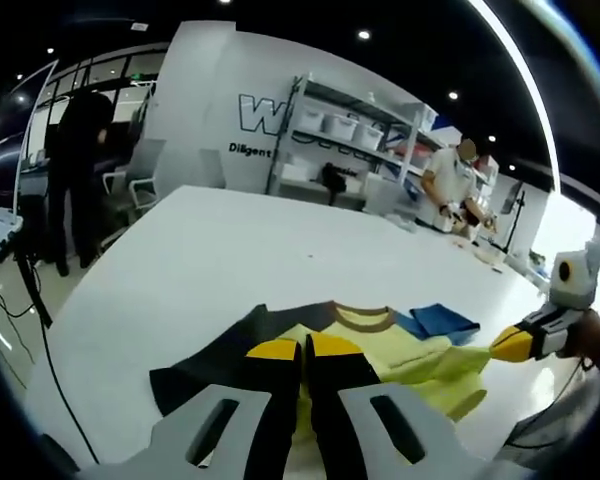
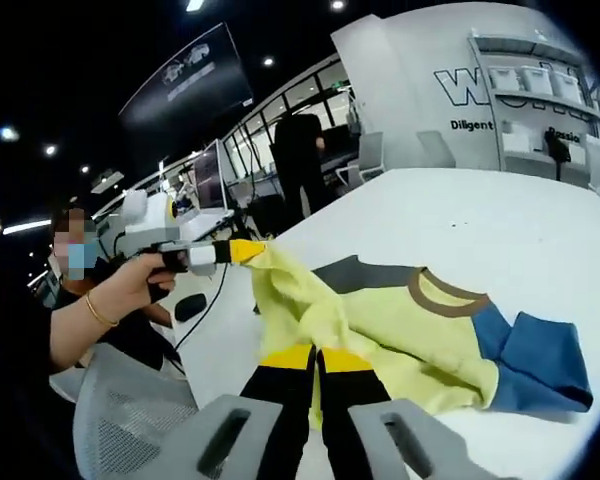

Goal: Fold the garment on the visible template until the final outline fits inside the template.

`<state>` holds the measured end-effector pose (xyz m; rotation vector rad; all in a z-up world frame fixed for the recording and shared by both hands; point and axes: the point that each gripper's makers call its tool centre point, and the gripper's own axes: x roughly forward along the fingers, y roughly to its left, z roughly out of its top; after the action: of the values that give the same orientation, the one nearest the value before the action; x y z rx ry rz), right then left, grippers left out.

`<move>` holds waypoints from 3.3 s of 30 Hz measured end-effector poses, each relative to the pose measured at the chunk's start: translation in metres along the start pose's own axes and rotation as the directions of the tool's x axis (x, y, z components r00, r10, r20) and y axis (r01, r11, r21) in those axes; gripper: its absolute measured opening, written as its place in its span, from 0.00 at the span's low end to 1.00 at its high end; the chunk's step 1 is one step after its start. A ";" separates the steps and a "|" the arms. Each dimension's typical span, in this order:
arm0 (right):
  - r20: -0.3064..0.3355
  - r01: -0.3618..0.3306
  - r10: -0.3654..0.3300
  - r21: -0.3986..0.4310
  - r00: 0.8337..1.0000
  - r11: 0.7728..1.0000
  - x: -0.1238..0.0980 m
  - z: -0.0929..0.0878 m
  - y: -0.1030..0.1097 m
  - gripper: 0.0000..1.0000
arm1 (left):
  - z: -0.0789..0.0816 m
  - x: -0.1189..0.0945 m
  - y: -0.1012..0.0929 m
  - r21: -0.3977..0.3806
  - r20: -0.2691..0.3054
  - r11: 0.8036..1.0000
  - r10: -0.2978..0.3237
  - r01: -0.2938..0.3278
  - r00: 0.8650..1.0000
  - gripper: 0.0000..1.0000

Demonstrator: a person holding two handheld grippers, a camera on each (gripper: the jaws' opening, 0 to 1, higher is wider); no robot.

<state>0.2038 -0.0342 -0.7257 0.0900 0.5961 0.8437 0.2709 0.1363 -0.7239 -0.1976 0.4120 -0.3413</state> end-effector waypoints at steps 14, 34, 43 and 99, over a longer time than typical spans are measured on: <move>-0.172 -0.107 0.073 -0.196 0.982 0.975 -0.038 -0.018 0.027 0.00 | -0.028 -0.033 -0.037 0.061 -0.096 0.985 -0.152 0.159 0.984 0.00; -0.365 -0.327 0.264 -0.123 0.893 0.937 0.005 -0.119 0.078 0.00 | -0.096 -0.071 -0.002 0.170 -0.309 0.984 -0.004 0.059 0.951 0.00; -0.432 -0.357 0.275 -0.118 0.859 0.927 0.016 -0.149 0.078 0.00 | -0.103 -0.072 0.009 0.160 -0.325 0.987 0.024 0.030 0.946 0.00; -0.478 0.059 -0.066 -0.029 0.876 0.998 -0.023 -0.151 -0.010 0.00 | -0.120 -0.079 0.004 0.168 -0.388 0.984 0.014 0.055 0.922 0.01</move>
<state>0.1186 -0.0809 -0.8442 -0.1578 1.0555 0.8094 0.1530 0.1542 -0.8045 0.0421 0.7691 -0.4374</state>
